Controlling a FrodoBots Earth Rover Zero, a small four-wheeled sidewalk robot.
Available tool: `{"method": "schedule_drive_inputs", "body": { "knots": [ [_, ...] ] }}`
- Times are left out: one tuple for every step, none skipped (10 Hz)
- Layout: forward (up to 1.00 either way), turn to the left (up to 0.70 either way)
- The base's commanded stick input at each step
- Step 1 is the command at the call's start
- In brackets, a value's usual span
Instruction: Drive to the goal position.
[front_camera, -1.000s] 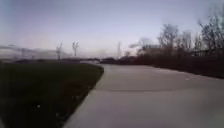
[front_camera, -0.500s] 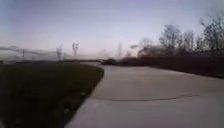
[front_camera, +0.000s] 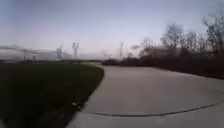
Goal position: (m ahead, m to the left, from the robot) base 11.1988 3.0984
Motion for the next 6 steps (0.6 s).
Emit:
{"method": "schedule_drive_inputs", "body": {
  "knots": [
    [1.00, 0.00],
    [1.00, 0.00],
    [1.00, 0.00],
    [1.00, 0.00],
    [1.00, 0.00],
    [1.00, 0.00]
  ]
}}
